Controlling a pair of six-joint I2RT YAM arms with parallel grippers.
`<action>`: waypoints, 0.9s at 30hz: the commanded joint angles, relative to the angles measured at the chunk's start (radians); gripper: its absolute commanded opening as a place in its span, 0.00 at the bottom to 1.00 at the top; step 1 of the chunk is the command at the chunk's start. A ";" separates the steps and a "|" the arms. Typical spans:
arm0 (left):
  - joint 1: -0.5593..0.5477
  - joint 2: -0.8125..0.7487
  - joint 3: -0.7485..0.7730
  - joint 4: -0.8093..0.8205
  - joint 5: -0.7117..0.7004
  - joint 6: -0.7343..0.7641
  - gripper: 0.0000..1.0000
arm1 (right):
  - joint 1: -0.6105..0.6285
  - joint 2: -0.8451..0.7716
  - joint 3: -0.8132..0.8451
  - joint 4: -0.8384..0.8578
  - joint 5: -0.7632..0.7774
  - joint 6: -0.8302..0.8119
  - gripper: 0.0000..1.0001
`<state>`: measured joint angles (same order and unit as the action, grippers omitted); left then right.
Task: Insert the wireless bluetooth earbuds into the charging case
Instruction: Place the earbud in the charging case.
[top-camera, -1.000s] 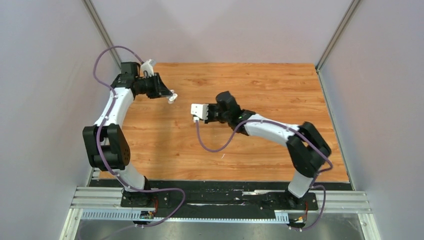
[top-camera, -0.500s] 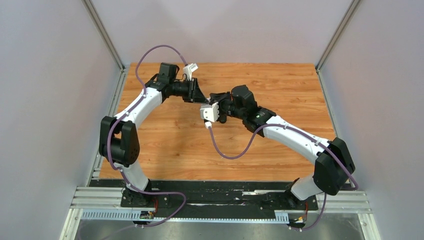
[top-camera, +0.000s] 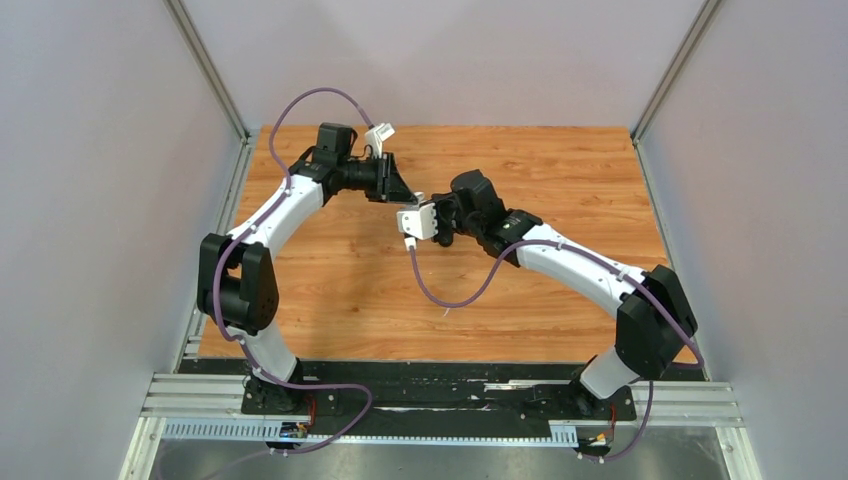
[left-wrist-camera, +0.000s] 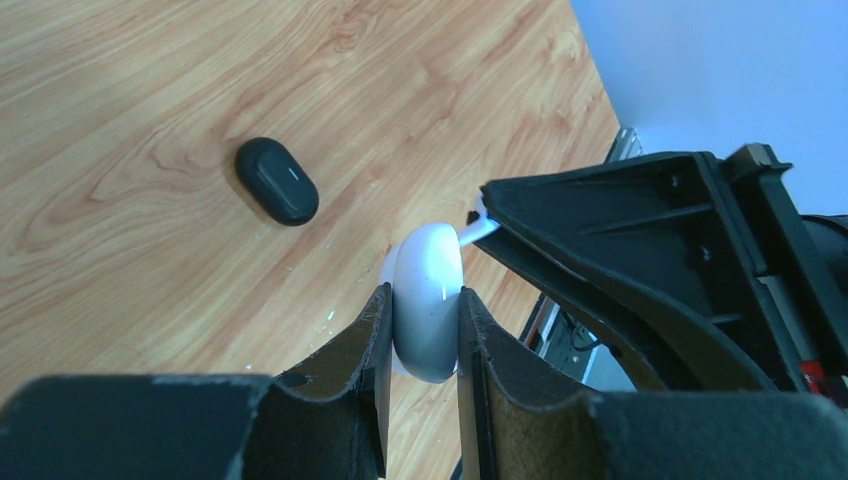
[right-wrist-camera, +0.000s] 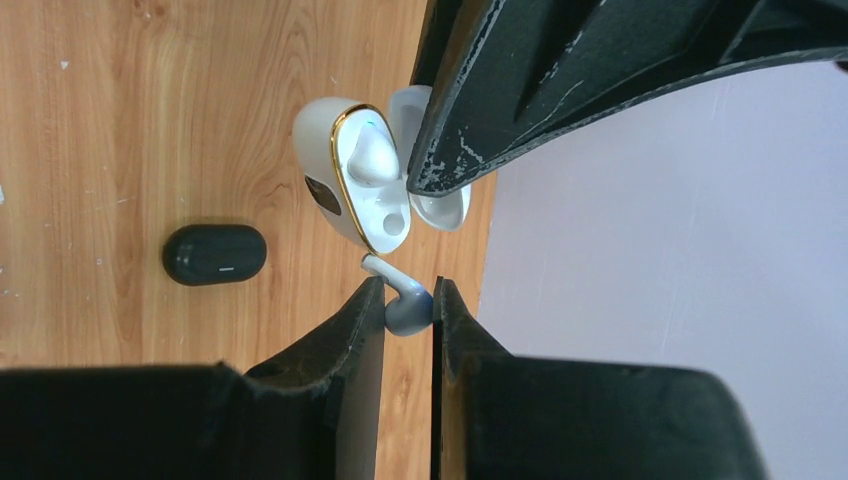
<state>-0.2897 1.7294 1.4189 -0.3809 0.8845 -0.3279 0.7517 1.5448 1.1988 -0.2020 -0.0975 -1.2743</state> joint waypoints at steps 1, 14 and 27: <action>-0.016 -0.051 0.021 0.019 0.016 0.011 0.00 | 0.005 0.021 0.082 -0.022 0.073 0.095 0.00; -0.020 -0.028 0.053 -0.019 -0.029 0.015 0.00 | 0.005 0.035 0.179 -0.171 0.036 0.260 0.00; -0.020 -0.034 0.035 0.030 0.041 0.005 0.00 | 0.011 0.114 0.255 -0.186 0.071 0.277 0.00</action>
<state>-0.3031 1.7294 1.4296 -0.3985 0.8707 -0.3241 0.7525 1.6432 1.4002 -0.3851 -0.0486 -1.0252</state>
